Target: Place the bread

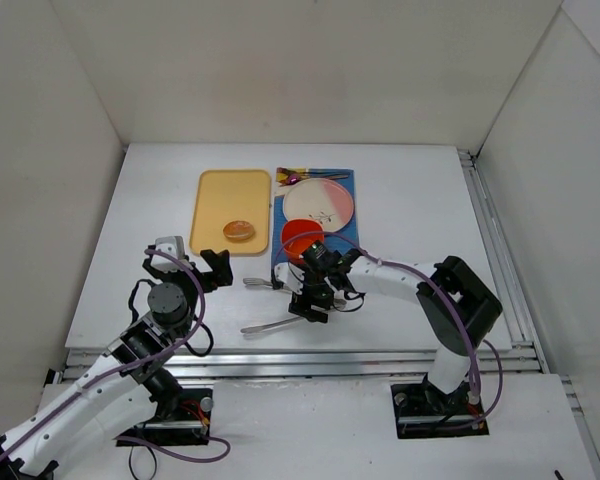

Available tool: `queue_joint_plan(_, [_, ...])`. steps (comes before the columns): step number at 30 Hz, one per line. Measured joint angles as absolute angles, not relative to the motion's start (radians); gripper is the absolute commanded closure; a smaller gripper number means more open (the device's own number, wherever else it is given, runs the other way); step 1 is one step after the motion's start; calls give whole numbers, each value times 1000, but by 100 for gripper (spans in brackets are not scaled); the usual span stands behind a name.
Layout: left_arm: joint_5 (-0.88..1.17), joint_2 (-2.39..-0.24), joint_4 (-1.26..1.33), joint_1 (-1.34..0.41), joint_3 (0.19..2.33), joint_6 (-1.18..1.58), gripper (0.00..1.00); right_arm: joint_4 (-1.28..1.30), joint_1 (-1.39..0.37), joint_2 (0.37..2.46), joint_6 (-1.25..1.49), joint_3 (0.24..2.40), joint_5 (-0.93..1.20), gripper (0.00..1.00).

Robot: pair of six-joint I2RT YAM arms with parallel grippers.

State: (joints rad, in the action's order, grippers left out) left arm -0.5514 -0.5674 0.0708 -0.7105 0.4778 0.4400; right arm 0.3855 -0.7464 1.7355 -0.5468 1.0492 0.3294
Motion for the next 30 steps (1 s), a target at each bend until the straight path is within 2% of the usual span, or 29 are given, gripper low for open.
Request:
queue_joint_plan(4, [-551, -567, 71, -710, 478, 440, 1, 386, -750, 1736, -534, 1050, 321, 48])
queue_joint_plan(9, [-551, -567, 71, -710, 478, 440, 1, 386, -762, 1735, -522, 1050, 303, 51])
queue_joint_plan(13, [-551, -567, 71, -710, 478, 440, 1, 386, -782, 1731, -511, 1050, 272, 59])
queue_joint_plan(19, [-556, -565, 70, -710, 478, 443, 0, 389, -841, 1709, -481, 1050, 176, 58])
queue_joint_plan(30, [-585, -570, 70, -710, 478, 447, 0, 403, -921, 1539, -438, 1066, 47, 58])
